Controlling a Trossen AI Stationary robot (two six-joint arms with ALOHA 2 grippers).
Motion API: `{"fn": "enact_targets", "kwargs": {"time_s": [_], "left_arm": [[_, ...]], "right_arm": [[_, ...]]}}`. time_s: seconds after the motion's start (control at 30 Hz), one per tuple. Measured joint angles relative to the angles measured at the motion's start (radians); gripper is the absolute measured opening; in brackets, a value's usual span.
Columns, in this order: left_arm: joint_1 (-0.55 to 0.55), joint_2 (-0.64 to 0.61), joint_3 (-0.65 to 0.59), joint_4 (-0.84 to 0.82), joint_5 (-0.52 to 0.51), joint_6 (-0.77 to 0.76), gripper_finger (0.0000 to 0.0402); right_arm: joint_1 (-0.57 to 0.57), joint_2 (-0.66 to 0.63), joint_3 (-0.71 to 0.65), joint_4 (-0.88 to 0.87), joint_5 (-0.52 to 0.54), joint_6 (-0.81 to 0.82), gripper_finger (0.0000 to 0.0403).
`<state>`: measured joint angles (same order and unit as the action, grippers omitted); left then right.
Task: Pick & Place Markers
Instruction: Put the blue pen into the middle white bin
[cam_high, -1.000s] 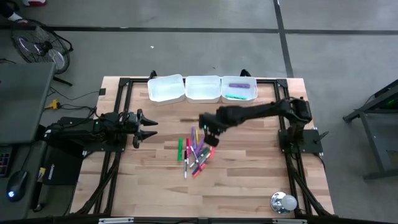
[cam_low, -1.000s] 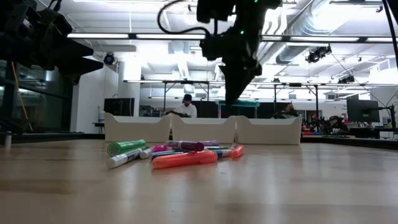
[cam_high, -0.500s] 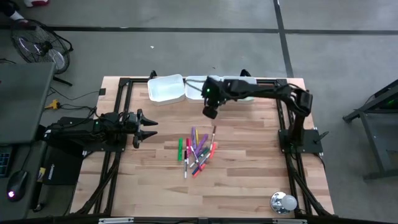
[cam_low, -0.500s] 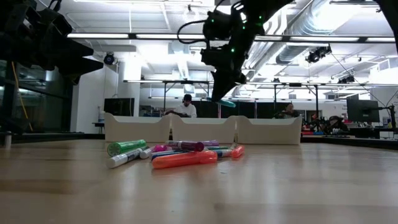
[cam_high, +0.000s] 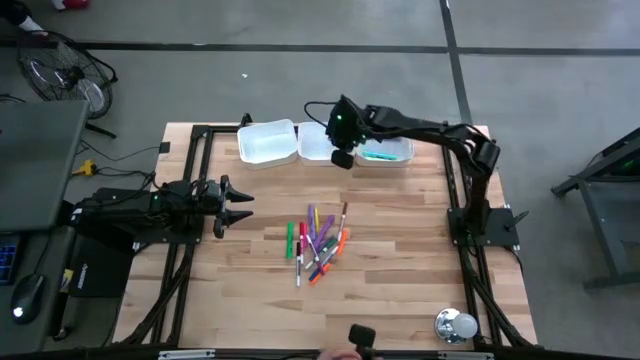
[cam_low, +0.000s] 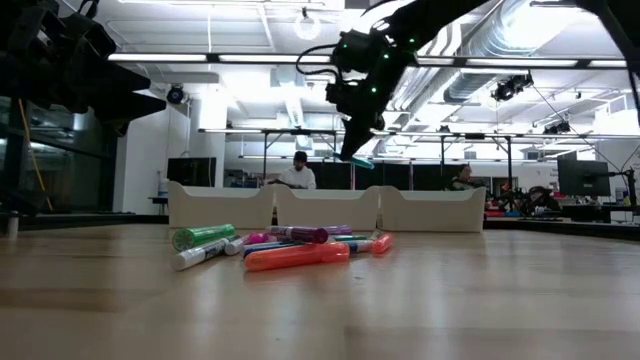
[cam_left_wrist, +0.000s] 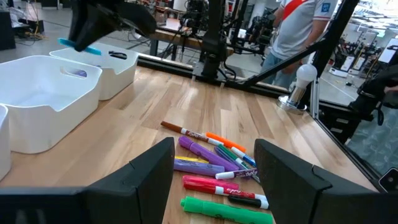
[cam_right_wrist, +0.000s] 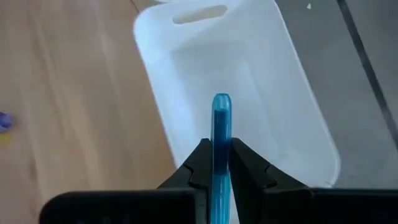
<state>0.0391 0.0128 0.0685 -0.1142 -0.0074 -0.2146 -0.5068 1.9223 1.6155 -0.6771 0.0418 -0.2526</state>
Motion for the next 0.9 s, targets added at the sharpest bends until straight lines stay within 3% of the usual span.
{"fn": "enact_targets", "kwargs": {"time_s": [0.33,0.53,0.9], "left_arm": [[0.0,0.0,0.0,0.0,0.0,0.0,0.022],[0.0,0.0,0.0,0.0,0.0,0.0,0.022],[0.0,0.0,0.0,0.0,0.0,0.0,0.022]], "right_arm": [[-0.032,0.27,0.401,-0.298,-0.001,-0.194,0.0027],[-0.032,0.415,0.604,-0.423,-0.047,-0.197,0.0027],[-0.018,0.481,0.661,-0.494,-0.049,-0.2,0.004]]}}
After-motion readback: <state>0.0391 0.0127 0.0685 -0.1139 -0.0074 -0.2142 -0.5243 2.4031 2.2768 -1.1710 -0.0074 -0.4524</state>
